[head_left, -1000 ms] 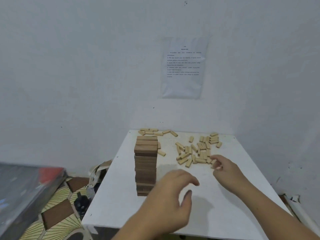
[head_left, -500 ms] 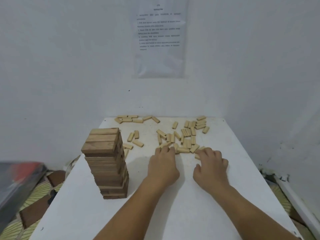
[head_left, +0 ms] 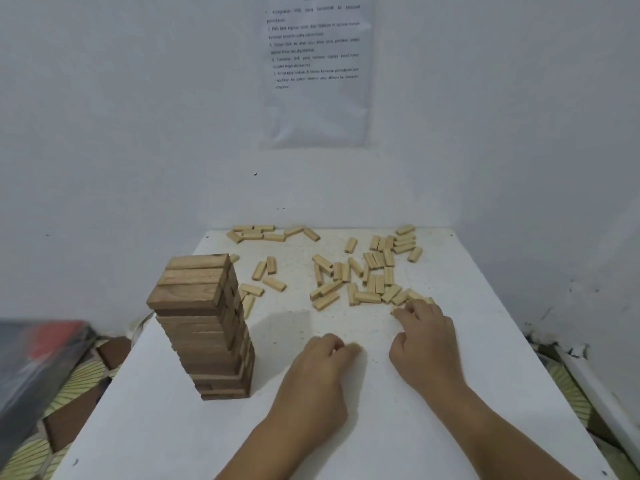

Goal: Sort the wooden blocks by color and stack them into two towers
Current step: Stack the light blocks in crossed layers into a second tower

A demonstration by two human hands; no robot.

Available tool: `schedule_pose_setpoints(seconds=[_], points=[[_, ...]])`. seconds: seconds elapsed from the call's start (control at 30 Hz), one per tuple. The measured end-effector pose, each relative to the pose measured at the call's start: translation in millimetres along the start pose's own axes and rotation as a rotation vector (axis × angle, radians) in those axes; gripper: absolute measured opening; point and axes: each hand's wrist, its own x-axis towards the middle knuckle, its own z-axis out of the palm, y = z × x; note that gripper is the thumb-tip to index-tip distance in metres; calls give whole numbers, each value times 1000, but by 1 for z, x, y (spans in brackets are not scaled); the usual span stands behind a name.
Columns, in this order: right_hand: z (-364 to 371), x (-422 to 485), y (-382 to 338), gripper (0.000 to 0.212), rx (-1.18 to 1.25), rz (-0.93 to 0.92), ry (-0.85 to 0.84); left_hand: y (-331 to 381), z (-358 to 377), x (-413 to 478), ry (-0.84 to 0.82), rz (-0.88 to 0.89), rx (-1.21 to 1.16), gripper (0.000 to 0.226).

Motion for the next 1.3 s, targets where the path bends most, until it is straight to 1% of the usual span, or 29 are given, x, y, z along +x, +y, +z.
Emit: schedule_pose_setpoints(seconds=[0.1, 0.2, 0.33, 0.4, 0.5, 0.6, 0.67, 0.73, 0.83, 0.87, 1.03, 1.17, 1.23, 1.3], points=[[-1, -2, 0, 40, 54, -4, -44, -15, 0, 7, 12, -3, -47, 50], [-4, -8, 0, 50, 136, 9, -77, -21, 3, 11, -5, -24, -85, 46], [-21, -23, -9, 64, 262, 10, -186, -21, 6, 8, 9, -24, -107, 34], [-31, -36, -15, 70, 296, -20, -243, -18, 6, 3, 23, -19, -112, 31], [-41, -57, -21, 66, 361, -58, -280, -11, 7, -12, 40, -11, -132, 30], [-45, -69, -25, 61, 436, -13, -293, -5, 5, -21, 26, -4, -183, 26], [-46, -71, -27, 62, 459, -13, -304, -3, 1, -19, 13, -14, -200, 21], [-47, -70, -29, 66, 481, -30, -317, -3, 0, -15, 5, -54, -232, 26], [-47, -68, -32, 68, 514, -39, -322, -5, 0, -10, -29, -115, -257, 45], [-46, -67, -32, 68, 522, -41, -318, -6, 1, -8, -43, -122, -250, 48], [-42, -67, -29, 71, 547, -55, -314, -6, 1, -3, -68, -139, -254, 43], [-43, -65, -23, 73, 619, -65, -309, -9, 2, -1, -74, -143, -250, 52], [-46, -61, -20, 68, 626, -95, -278, -9, 2, 0, -63, -133, -256, 58], [-47, -52, -12, 57, 615, -58, -177, -10, 2, 2, -76, -142, -283, 64]])
